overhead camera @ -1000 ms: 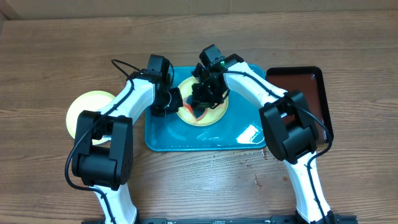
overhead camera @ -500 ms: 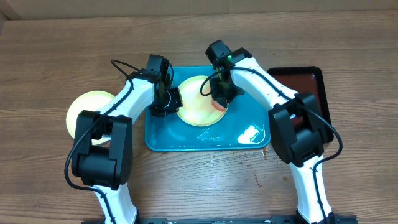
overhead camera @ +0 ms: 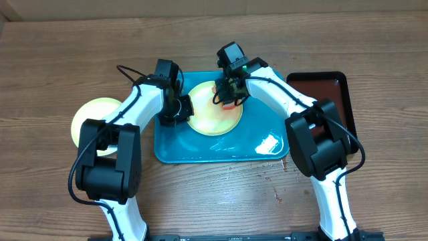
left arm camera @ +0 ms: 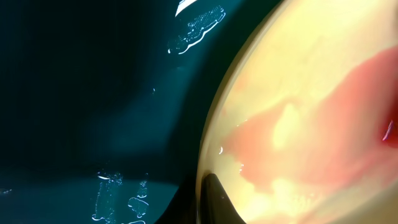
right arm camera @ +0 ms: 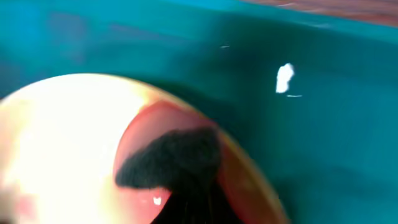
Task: Clean dirty plates on tray and stack at the side
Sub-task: 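Scrub the yellow plate with the sponge while left gripper holds it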
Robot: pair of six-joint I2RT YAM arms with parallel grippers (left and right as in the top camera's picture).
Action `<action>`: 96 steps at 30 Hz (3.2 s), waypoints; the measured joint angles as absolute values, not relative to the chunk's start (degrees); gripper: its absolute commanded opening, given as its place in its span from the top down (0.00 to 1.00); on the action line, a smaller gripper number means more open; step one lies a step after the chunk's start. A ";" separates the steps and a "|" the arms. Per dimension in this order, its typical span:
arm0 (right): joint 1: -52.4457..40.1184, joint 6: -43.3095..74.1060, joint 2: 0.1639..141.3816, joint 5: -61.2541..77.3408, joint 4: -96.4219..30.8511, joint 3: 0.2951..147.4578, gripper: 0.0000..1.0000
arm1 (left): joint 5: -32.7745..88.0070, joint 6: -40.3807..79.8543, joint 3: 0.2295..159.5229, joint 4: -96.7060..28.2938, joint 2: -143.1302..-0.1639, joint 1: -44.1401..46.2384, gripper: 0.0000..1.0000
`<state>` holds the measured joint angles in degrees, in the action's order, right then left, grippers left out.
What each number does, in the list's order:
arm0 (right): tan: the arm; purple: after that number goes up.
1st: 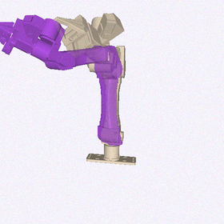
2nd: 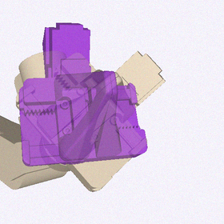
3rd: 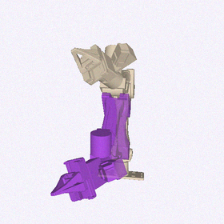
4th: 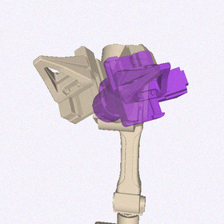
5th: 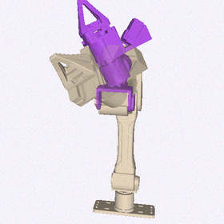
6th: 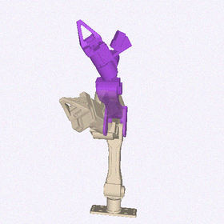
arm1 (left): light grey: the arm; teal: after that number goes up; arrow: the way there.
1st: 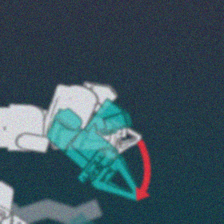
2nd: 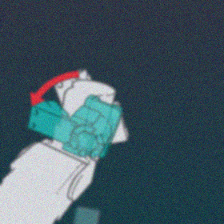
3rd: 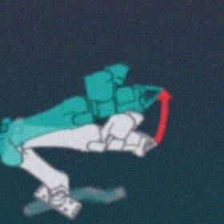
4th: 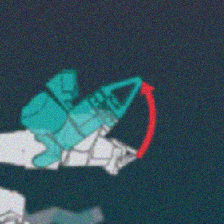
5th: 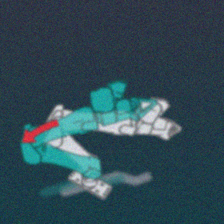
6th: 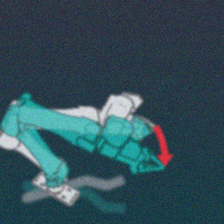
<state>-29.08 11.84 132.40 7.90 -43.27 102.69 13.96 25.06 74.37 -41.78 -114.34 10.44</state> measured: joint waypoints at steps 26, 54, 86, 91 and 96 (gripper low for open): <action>-29.76 7.51 133.67 26.55 -61.28 103.53 0.96 | 13.30 23.75 74.37 -42.30 -114.34 10.33 0.96; -30.11 14.70 133.38 8.60 -44.80 104.29 0.96 | 13.58 23.55 74.37 -42.22 -114.34 10.11 0.96; -29.82 11.35 132.64 12.69 -60.88 104.97 0.96 | 13.80 23.55 74.35 -42.17 -114.34 10.09 0.96; -29.85 11.90 132.16 4.62 -58.41 104.95 0.96 | 13.85 23.55 74.35 -42.17 -114.34 10.09 0.96; -30.39 12.40 132.16 -2.26 -53.65 104.92 0.96 | 13.91 23.55 74.35 -42.17 -114.34 10.09 0.96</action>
